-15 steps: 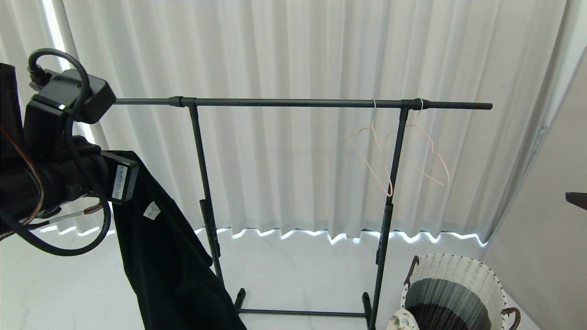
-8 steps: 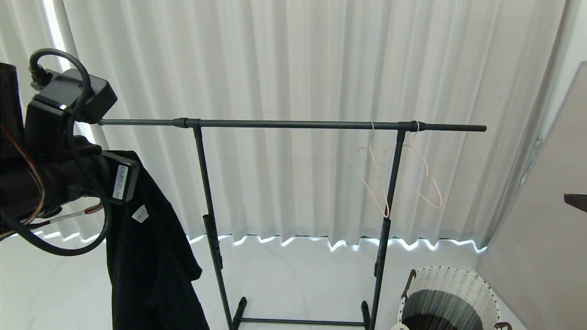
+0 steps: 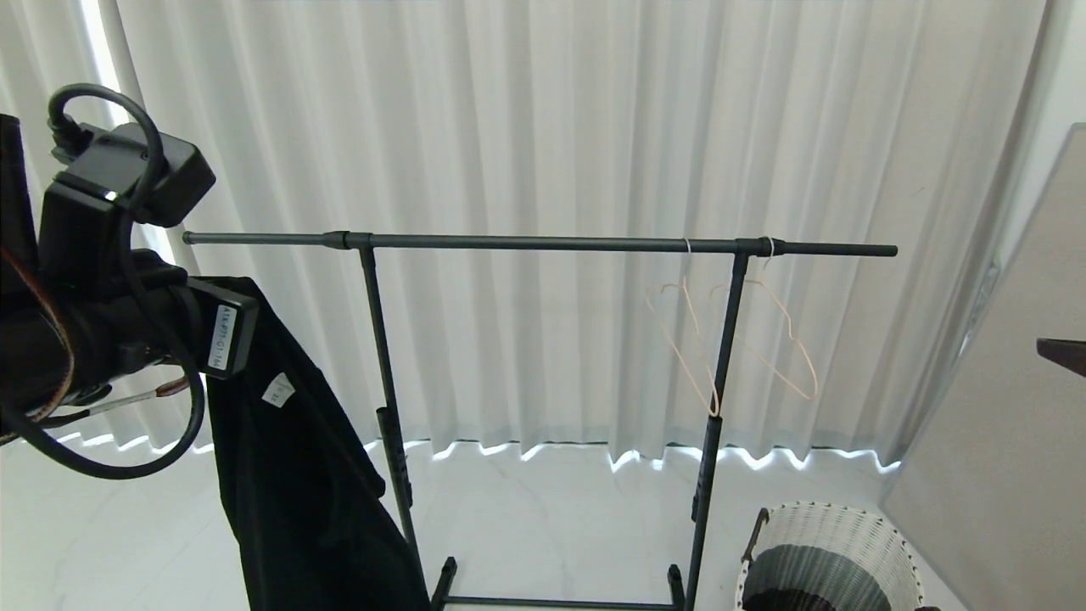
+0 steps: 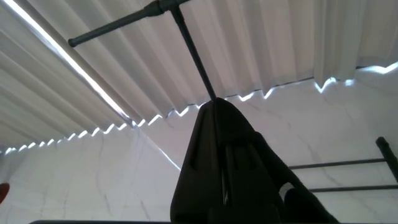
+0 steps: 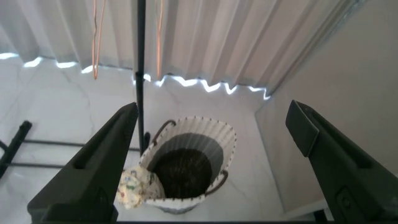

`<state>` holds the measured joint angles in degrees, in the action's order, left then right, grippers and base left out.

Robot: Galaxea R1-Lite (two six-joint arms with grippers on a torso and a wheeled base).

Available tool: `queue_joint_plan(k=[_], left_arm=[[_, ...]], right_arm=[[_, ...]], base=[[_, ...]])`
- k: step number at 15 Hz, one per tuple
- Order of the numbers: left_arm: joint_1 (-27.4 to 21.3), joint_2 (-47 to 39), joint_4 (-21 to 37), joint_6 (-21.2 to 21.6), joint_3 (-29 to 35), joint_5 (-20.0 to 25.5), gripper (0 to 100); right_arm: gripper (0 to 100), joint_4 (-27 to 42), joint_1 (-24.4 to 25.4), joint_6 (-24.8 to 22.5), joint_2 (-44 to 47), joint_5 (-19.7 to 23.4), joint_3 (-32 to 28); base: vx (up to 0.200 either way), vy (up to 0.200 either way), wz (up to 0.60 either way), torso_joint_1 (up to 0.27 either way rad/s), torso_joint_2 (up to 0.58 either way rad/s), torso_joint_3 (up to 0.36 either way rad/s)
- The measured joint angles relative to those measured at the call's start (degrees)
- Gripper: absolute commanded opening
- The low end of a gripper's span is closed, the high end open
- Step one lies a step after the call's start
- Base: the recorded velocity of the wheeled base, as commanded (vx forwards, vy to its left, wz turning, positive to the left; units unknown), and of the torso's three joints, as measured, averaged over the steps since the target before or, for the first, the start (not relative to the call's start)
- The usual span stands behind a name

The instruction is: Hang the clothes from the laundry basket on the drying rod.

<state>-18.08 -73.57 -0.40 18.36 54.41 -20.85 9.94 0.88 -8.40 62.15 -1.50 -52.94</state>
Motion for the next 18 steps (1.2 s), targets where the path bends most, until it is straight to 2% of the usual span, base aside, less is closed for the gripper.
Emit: queue_joint_plan(k=[16, 18], left_arm=[[-1.38, 0.50, -0.02, 0.09, -0.63, -0.04, 0], [-1.43, 0.48, -0.04, 0.02, -0.61, -0.04, 0]], right_arm=[[100, -0.01, -0.02, 0.06, 1.72, 1.55, -0.24], [100, -0.01, -0.02, 0.13, 2.34, 2.34, -0.24]], base=[[0.200, 0.000, 0.00, 0.004, 0.00, 0.001], [0.000, 0.000, 0.00, 0.000, 0.00, 0.000]])
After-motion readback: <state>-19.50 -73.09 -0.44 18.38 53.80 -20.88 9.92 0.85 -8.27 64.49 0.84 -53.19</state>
